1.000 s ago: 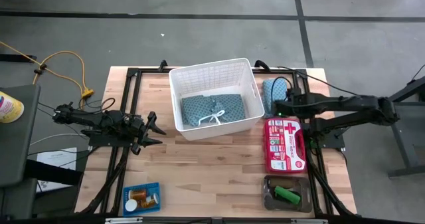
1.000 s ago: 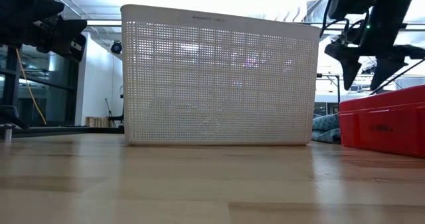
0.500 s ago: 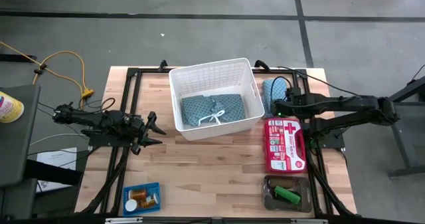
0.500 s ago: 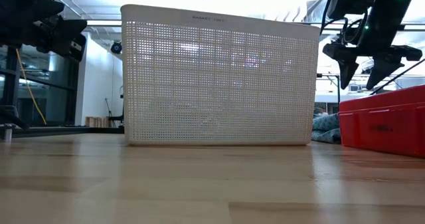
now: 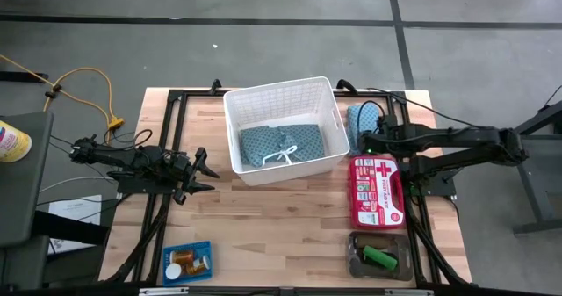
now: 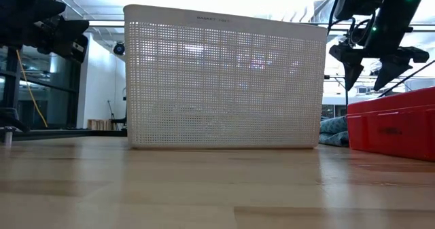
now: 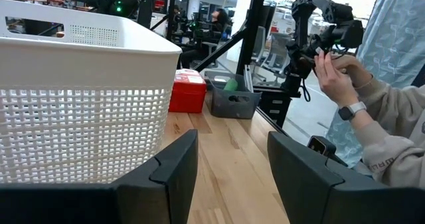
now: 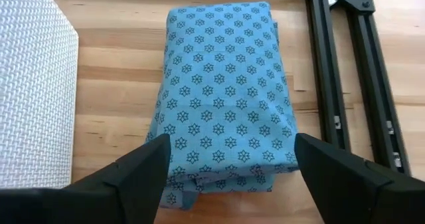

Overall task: Pick & place medical supplies in basket/bin
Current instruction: Put the patient gown into the white bin

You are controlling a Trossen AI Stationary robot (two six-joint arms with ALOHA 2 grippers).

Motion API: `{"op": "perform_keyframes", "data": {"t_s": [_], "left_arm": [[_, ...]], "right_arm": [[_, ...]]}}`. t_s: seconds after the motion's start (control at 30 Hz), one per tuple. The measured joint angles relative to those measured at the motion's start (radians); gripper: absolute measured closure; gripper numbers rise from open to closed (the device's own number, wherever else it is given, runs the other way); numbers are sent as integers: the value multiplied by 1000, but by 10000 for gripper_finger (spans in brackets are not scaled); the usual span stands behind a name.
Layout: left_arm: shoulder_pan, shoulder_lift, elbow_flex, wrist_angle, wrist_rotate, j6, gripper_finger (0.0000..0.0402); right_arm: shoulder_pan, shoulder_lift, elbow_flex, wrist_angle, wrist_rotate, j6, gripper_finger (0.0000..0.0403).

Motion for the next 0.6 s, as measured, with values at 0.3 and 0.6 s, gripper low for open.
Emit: {"op": "perform_keyframes", "data": {"t_s": [0.3, 0.6], "left_arm": [[0, 0, 0, 0, 0, 0, 226], [0, 0, 0, 0, 0, 0, 226]], "right_arm": [[0, 0, -107, 61, -38, 185, 57], [0, 0, -145, 61, -30, 404, 52]]}}
